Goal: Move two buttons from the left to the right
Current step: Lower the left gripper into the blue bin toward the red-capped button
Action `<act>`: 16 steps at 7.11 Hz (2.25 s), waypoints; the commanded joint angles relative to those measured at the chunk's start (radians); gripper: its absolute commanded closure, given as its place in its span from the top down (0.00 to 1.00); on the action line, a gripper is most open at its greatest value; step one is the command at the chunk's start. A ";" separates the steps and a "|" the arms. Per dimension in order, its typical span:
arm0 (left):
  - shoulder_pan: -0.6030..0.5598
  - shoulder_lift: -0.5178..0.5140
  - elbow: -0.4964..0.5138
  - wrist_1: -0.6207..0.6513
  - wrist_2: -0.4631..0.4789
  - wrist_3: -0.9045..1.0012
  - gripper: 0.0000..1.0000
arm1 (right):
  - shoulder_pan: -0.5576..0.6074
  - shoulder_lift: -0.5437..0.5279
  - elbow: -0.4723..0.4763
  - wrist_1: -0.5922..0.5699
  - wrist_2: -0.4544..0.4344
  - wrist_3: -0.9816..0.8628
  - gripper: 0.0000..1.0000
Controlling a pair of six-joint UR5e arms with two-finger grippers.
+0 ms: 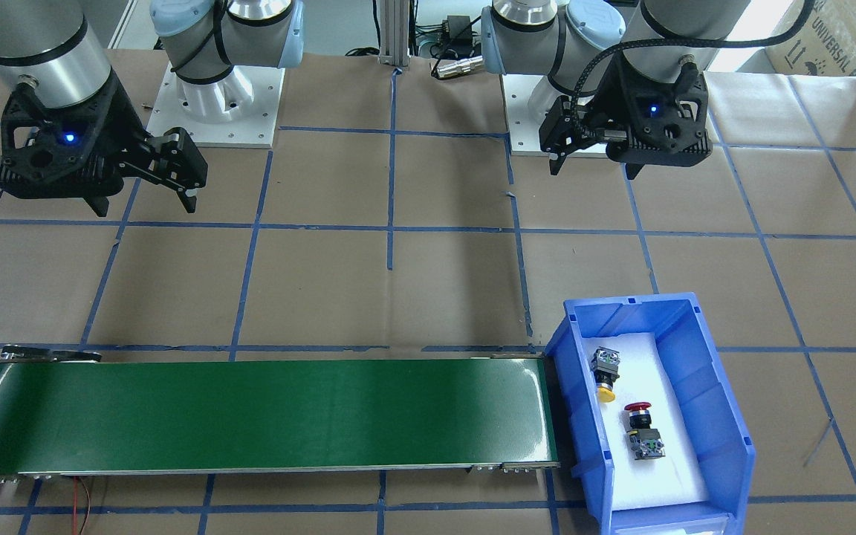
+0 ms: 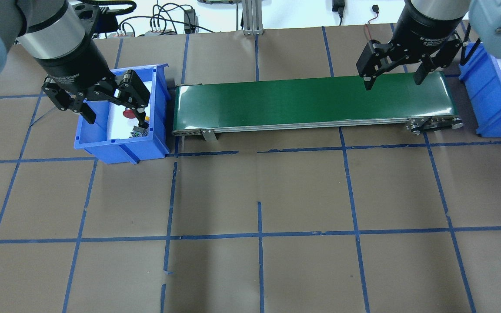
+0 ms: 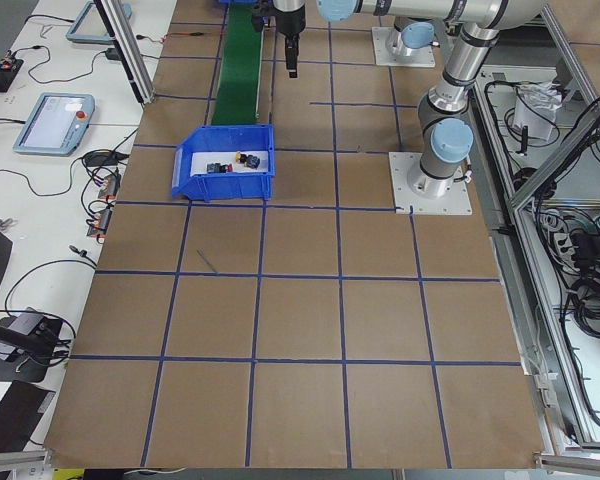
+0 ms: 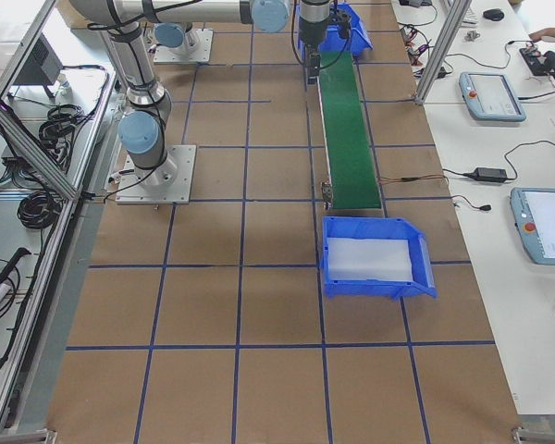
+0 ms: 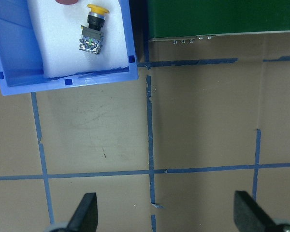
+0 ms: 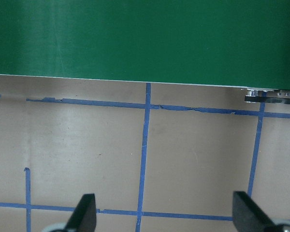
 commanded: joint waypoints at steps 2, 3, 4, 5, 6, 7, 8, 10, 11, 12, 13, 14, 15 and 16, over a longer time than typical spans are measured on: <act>0.015 -0.092 0.017 0.131 0.002 0.023 1.00 | 0.000 0.000 0.000 0.000 0.000 -0.001 1.00; 0.022 -0.114 0.028 0.158 0.004 0.052 1.00 | 0.000 0.000 0.000 0.000 0.000 -0.001 1.00; 0.034 -0.134 0.038 0.186 0.007 0.116 1.00 | 0.000 0.000 0.000 0.000 0.000 -0.001 1.00; 0.068 -0.177 0.040 0.244 0.001 0.146 1.00 | 0.000 0.000 0.000 0.000 0.000 0.001 1.00; 0.109 -0.206 0.040 0.251 -0.001 0.207 1.00 | 0.000 0.000 0.002 0.000 0.000 -0.001 1.00; 0.154 -0.240 0.038 0.290 0.001 0.279 1.00 | 0.000 0.000 0.000 0.000 0.000 -0.001 1.00; 0.162 -0.312 0.041 0.389 0.001 0.276 1.00 | 0.000 0.000 0.000 0.000 0.000 0.001 1.00; 0.166 -0.444 0.041 0.539 0.002 0.287 1.00 | 0.000 0.000 0.000 0.000 0.000 -0.001 1.00; 0.166 -0.481 0.041 0.591 0.002 0.287 1.00 | 0.000 0.000 0.002 0.000 0.000 -0.001 1.00; 0.168 -0.508 0.041 0.620 0.004 0.289 1.00 | 0.000 0.002 0.002 0.000 0.000 -0.001 1.00; 0.168 -0.528 0.043 0.625 0.005 0.289 1.00 | 0.000 0.000 0.002 0.000 0.000 -0.001 1.00; 0.173 -0.535 0.041 0.634 0.004 0.289 1.00 | 0.000 0.000 0.005 0.000 -0.002 -0.001 1.00; 0.174 -0.541 0.040 0.634 0.002 0.289 1.00 | 0.000 0.000 0.011 -0.002 0.000 0.001 1.00; 0.176 -0.558 0.041 0.636 0.002 0.289 1.00 | 0.000 0.000 0.011 0.000 0.000 0.001 1.00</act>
